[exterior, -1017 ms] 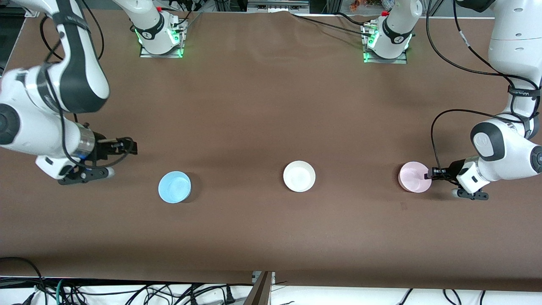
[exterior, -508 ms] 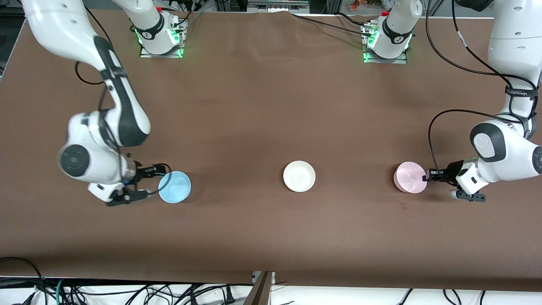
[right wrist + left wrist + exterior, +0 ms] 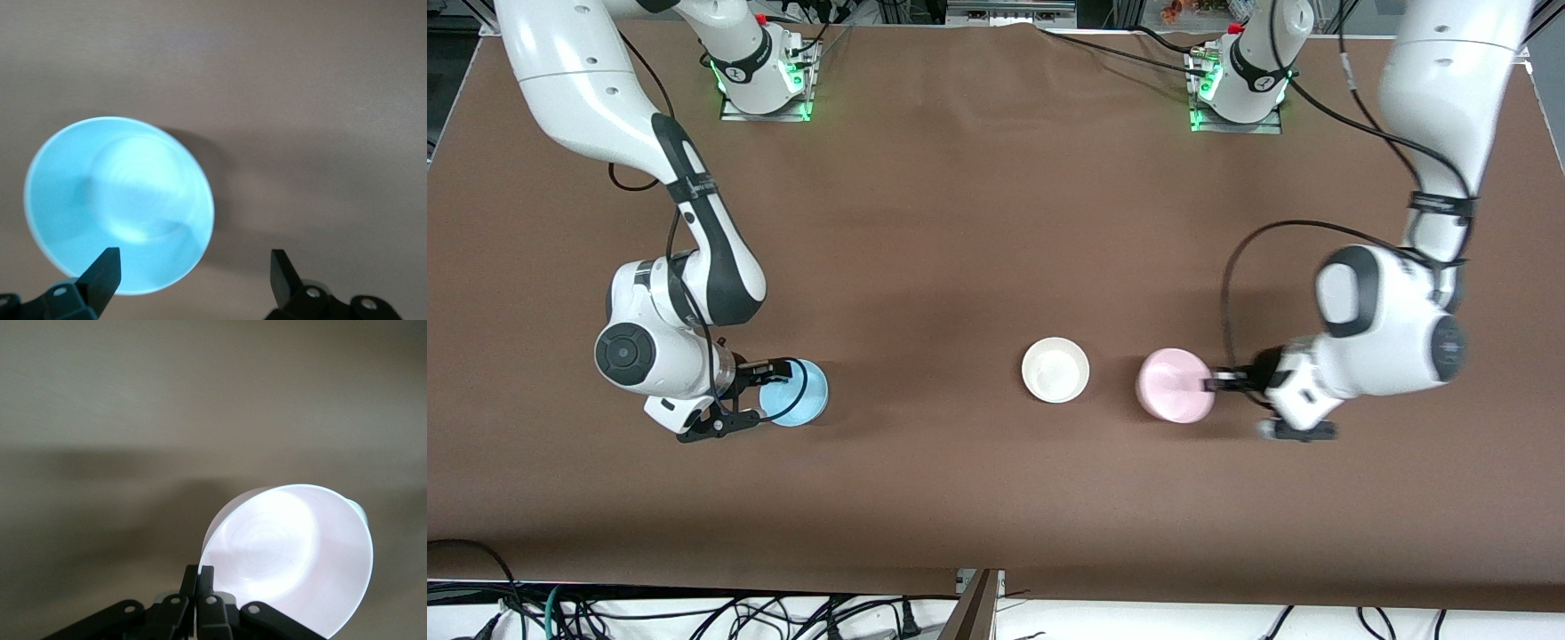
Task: Stack pink and blue bowls on white bowl
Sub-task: 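Carry the pink bowl into the white bowl with the left gripper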
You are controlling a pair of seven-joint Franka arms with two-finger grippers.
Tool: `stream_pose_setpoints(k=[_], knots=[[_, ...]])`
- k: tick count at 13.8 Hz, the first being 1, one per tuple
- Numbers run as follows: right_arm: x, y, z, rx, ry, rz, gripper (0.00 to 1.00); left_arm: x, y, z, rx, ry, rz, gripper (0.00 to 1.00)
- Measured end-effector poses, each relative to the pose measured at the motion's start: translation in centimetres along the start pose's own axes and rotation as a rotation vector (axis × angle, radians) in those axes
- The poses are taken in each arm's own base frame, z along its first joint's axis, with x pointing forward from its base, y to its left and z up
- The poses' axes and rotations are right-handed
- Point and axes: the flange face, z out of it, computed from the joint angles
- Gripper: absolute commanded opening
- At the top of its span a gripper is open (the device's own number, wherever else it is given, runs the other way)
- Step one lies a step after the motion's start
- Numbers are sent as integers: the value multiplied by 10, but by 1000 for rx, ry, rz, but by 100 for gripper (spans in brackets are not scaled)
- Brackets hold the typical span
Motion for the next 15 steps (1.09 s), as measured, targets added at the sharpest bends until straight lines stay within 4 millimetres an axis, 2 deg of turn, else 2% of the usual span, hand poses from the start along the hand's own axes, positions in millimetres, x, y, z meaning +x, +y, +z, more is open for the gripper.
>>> stream_pose_setpoints(k=[2,4,5,6,8,11,15], knots=[[5,4,8,5,39,13,91,-12,49,22,1,-5,-10,0],[7,5,10,37,60,45,69,-21,86,37,-14,12,-20,0],[7,6,11,54,62,59,54,-26,100,44,-17,13,-16,0],[7,6,13,66,62,68,44,-30,110,52,-13,15,-8,0],[7,5,15,72,60,73,26,-32,114,66,8,22,-1,0],[7,5,17,72,60,73,2,-28,104,85,20,30,-11,0],[9,5,13,77,67,75,0,-30,106,101,25,26,-2,0]])
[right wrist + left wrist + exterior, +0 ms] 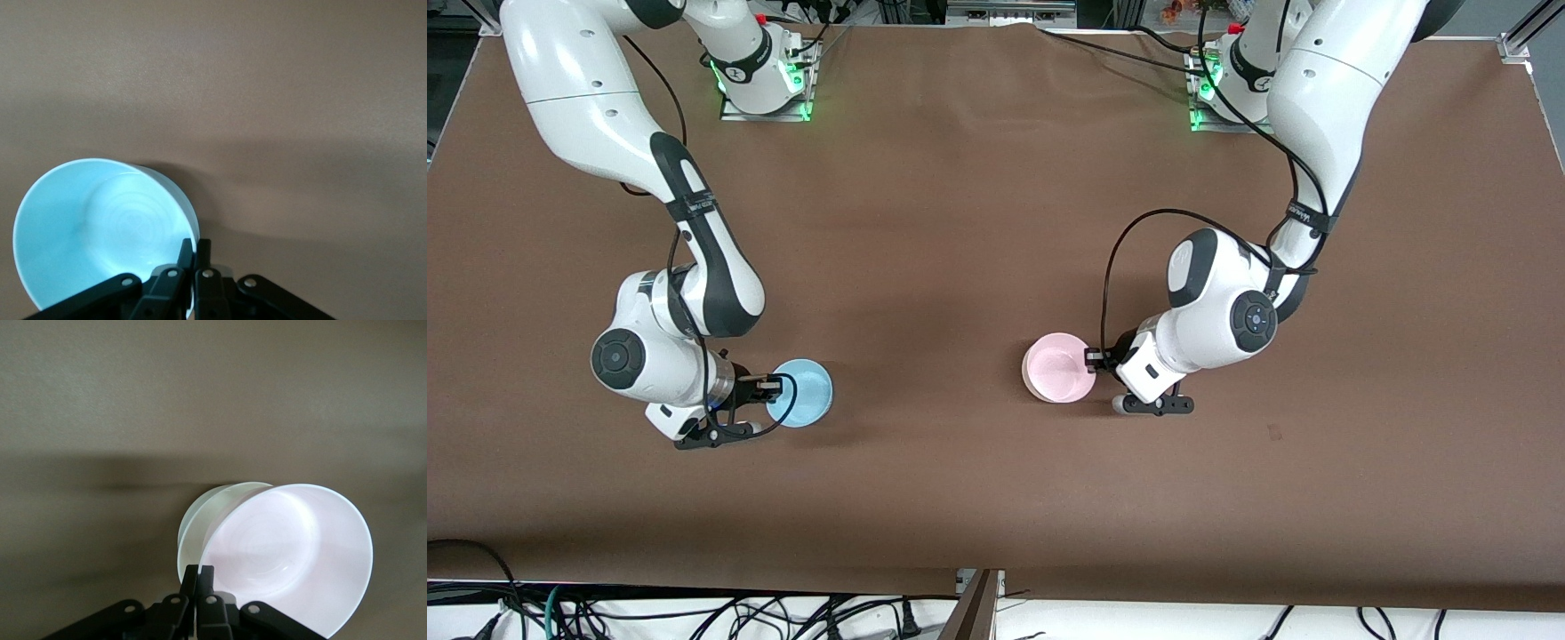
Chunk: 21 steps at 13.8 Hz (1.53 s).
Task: Stack pink and blue bowls on white bowl
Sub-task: 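Carry the pink bowl into the white bowl with the left gripper, then open the left gripper while the right gripper lifts the blue bowl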
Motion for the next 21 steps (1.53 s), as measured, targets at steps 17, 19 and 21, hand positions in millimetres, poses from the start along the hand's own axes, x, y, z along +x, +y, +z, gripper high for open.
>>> stream_pose_setpoints(k=[17,19,21], knots=[[0,-48,-21,100,-22,13,0,-2,-7,22,39,-22,-1,0],[1,-48,-23,100,-19,12,0,-4,-6,26,40,-26,-35,9],[1,-52,-32,102,-17,5,0,-6,-4,30,42,-30,-69,41]])
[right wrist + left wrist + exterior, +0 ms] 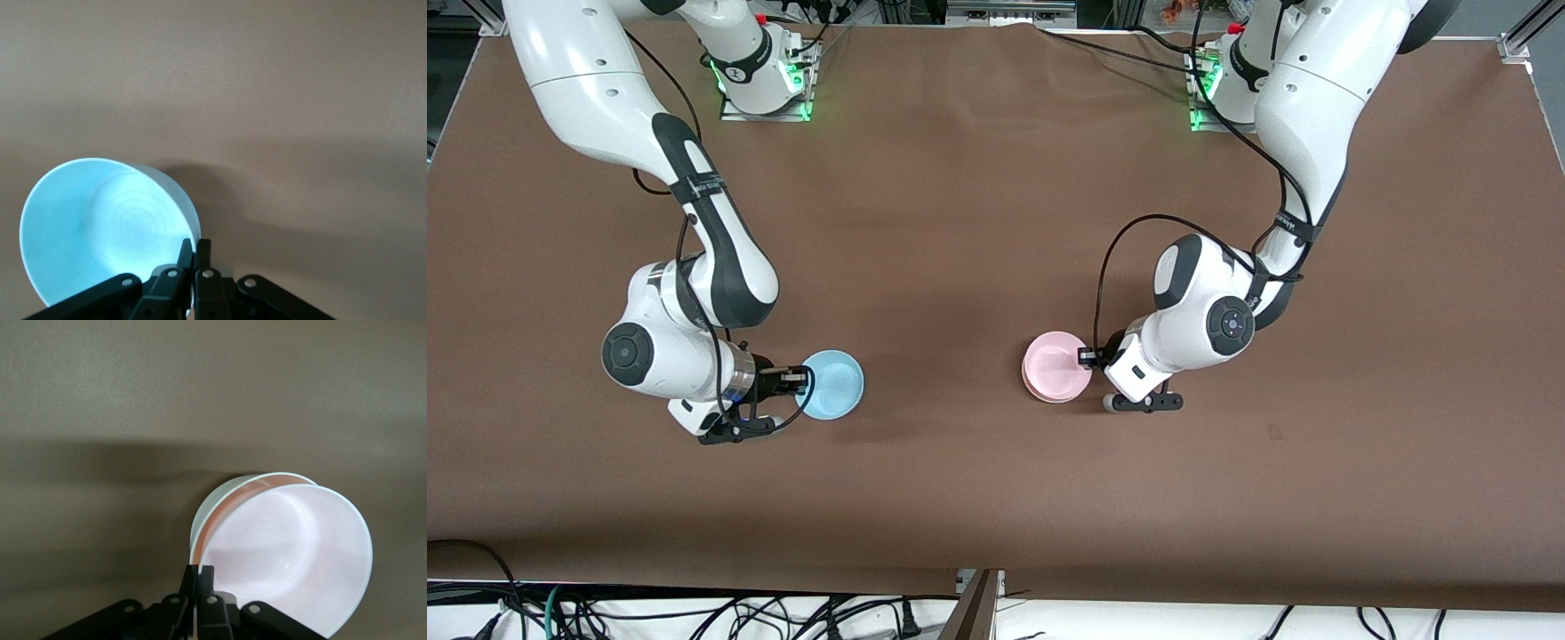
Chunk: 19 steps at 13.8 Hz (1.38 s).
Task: Stack pink and blue bowls on white bowl
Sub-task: 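Open the left gripper while the right gripper lifts the blue bowl, then carry the blue bowl over the stack while the left gripper withdraws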
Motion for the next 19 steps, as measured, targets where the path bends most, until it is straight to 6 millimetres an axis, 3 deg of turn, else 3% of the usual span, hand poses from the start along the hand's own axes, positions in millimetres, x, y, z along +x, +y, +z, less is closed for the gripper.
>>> stream_pose_setpoints(k=[1,2,3,6,9,11,13,16,19], knots=[[-1,-7,-5,0,-8,-9,0,0,2,0,-1,2,-11,53],[-1,-16,-10,1,-9,-9,0,0,3,-1,-3,5,-23,73],[0,-26,-19,2,-10,4,0,2,4,-3,-6,10,-33,100],[0,-52,-33,2,-30,41,0,15,0,-29,-20,46,-47,100],[-3,-87,-33,2,-29,117,0,30,-40,-104,12,10,-105,100],[-6,-136,-39,6,-18,208,0,32,-89,-176,104,-3,-141,100],[-14,-200,-43,18,2,331,0,20,-123,-248,232,22,-145,100],[-24,-298,-28,75,51,529,0,-19,-124,-327,307,24,-121,100],[-33,-364,18,194,136,677,0,-52,-129,-386,324,0,-61,100]])
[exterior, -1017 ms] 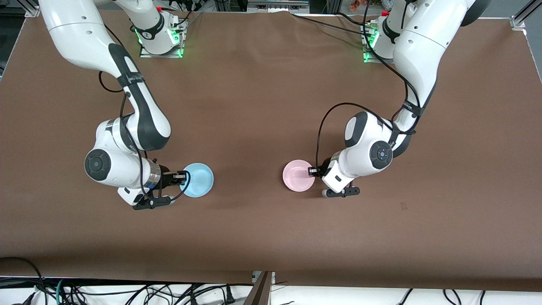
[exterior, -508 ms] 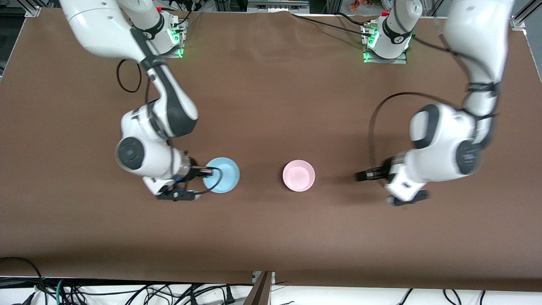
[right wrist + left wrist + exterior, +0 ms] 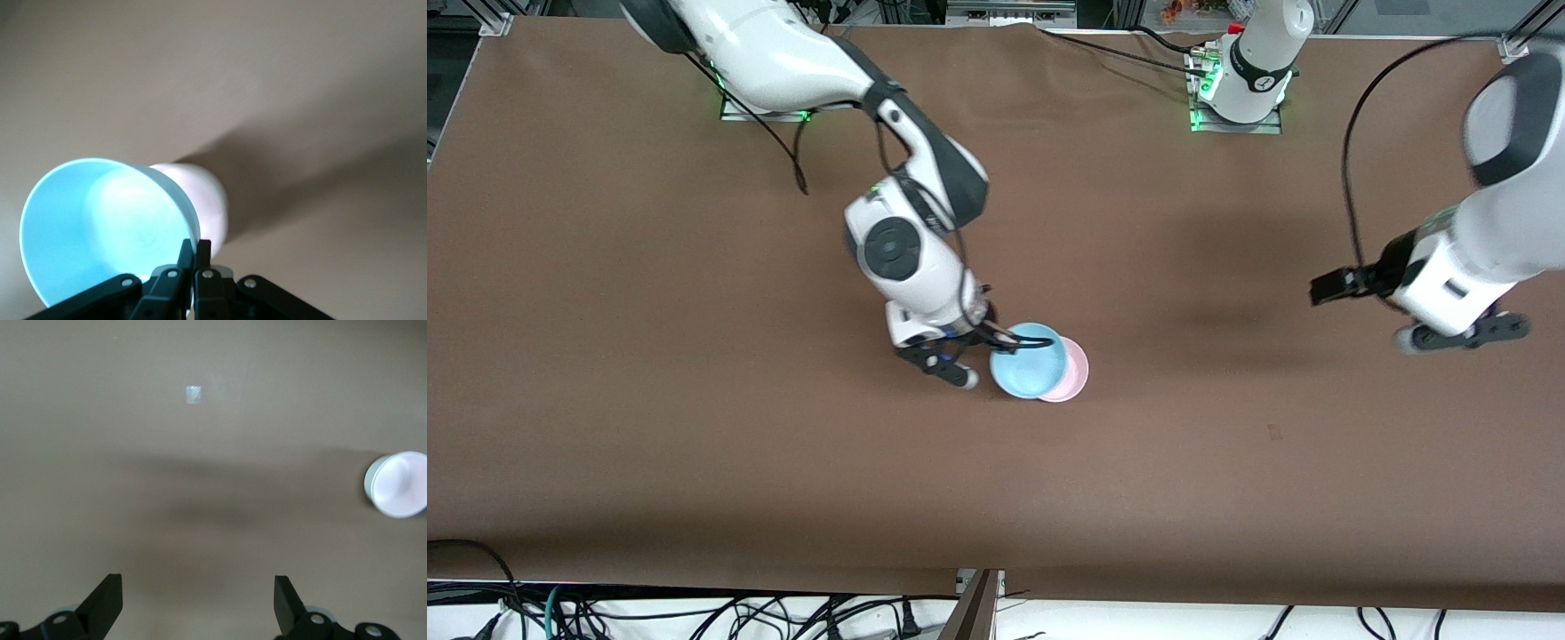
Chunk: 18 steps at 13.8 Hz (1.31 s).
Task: Stack pink and blue bowls on white bowl
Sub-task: 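Carry the blue bowl over the stack while the left gripper withdraws, then lower the blue bowl into the pink bowl and open the right gripper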
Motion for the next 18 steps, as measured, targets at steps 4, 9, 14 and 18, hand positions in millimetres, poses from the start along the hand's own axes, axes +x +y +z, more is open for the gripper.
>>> stream_pose_setpoints(k=[4,9,14,18], knots=[[-14,-2,45,57,31,30,0,-15,-18,-36,7,-28,31,100],[-15,2,49,-21,66,-31,0,-9,-30,-30,6,-46,38,100],[-22,3,55,-42,59,-40,0,-8,-31,-27,5,-50,40,100],[-27,4,60,-56,72,-64,0,-6,-36,-26,4,-52,31,100]])
